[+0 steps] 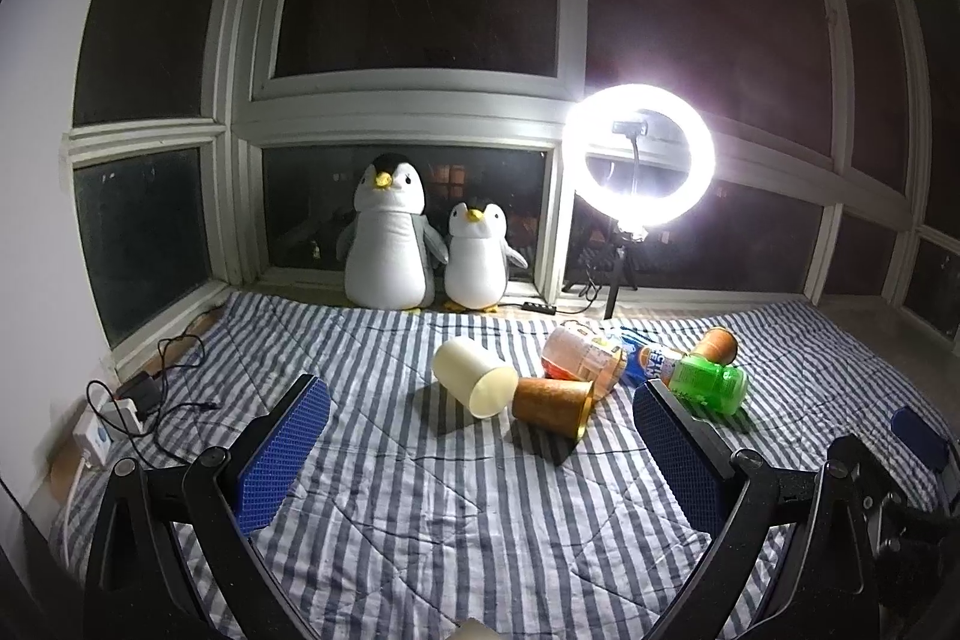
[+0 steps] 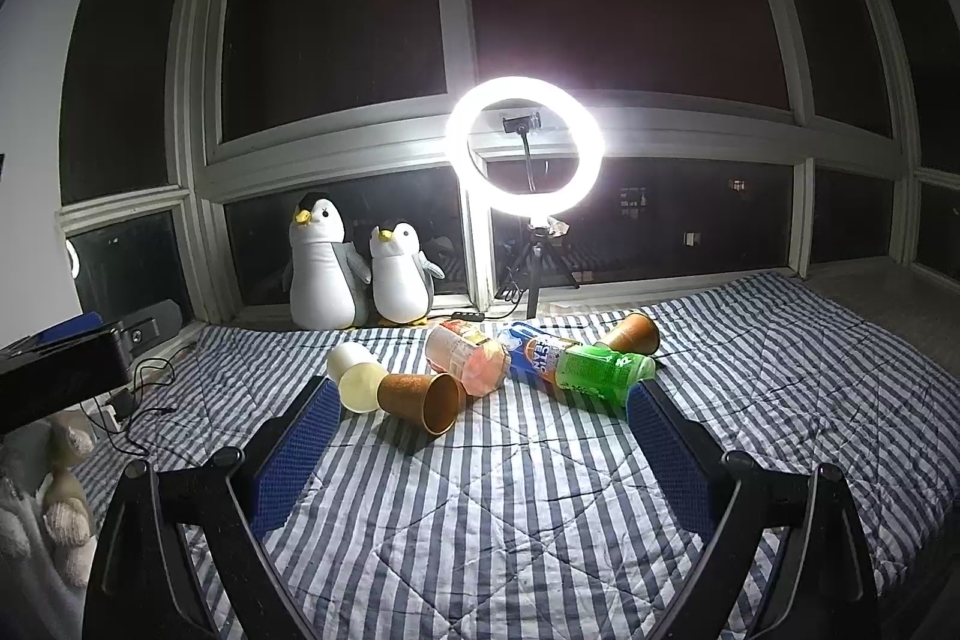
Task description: Flip cup upside down
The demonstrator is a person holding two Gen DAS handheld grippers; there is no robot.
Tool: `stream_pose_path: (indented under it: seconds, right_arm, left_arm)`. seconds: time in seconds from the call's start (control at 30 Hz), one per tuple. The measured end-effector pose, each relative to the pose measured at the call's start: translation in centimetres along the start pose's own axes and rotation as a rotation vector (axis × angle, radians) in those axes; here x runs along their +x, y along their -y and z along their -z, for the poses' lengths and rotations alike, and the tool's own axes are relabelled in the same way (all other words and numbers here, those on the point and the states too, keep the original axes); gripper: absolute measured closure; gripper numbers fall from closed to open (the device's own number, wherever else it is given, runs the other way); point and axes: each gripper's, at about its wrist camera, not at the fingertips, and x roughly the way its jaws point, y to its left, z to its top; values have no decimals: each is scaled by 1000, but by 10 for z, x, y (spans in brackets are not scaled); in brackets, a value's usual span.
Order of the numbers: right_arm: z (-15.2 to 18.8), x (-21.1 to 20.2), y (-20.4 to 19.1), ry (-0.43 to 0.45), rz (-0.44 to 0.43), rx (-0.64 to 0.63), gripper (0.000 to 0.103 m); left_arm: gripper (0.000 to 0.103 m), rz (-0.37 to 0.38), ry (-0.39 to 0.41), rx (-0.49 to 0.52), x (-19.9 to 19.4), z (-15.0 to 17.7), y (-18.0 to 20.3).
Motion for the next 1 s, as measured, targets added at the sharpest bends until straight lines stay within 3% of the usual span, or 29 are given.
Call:
stream_pose_path:
  seconds: [0.6, 1.0]
  right_arm:
    - [5, 4, 27, -17, 41, 34, 4]
    - [10, 9, 53, -38, 86, 62, 3]
  left_arm:
    - [0, 52, -104, -19, 68, -16, 37]
    - [0, 88, -198, -19, 134, -24, 66]
